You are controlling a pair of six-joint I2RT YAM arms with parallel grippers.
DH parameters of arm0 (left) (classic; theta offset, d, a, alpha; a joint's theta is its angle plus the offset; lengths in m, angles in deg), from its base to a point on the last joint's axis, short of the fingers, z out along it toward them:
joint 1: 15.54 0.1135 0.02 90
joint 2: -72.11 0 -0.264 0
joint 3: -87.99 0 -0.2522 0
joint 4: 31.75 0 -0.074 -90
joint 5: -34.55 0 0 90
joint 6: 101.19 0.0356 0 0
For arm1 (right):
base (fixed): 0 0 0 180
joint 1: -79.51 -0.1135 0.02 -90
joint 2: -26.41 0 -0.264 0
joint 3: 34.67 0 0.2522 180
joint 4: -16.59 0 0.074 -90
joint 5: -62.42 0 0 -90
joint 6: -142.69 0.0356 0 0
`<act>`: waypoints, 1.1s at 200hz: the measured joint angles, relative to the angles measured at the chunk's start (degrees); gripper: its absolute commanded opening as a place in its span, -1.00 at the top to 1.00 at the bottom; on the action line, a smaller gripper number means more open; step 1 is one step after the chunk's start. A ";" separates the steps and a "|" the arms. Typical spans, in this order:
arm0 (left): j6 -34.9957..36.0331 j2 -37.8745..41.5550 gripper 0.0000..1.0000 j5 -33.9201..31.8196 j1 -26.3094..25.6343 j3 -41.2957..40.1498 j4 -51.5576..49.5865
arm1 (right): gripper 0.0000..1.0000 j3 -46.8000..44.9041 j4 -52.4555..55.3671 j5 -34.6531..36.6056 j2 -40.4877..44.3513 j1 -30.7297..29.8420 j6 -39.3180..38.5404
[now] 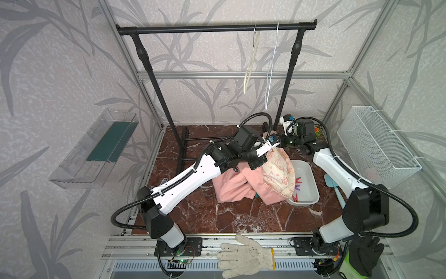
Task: Remove the clothespins securing jackets to the hanger
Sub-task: Remove the jacket from the hanger.
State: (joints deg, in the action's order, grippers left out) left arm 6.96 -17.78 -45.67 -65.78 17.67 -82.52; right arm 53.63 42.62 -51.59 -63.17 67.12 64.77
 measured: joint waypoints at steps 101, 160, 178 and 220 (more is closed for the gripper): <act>-2.93 12.76 1.00 -7.34 0.09 -14.08 4.79 | 0.94 4.26 4.33 1.44 -4.61 1.66 -2.47; -3.85 13.16 1.00 -10.10 1.20 -14.45 5.20 | 0.93 6.08 6.82 2.36 -4.90 2.19 -3.91; -4.24 13.75 1.00 -10.29 1.95 -14.78 5.44 | 0.83 6.34 7.39 2.23 -4.90 2.93 -4.00; -4.81 13.84 1.00 -9.86 2.01 -14.78 5.55 | 0.84 7.02 9.20 0.98 -4.90 3.02 -4.20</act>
State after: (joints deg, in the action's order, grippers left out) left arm 2.15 -3.94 -55.52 -63.77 2.89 -76.97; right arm 60.65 51.83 -50.60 -68.07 70.14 60.57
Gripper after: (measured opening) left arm 0.047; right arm 0.097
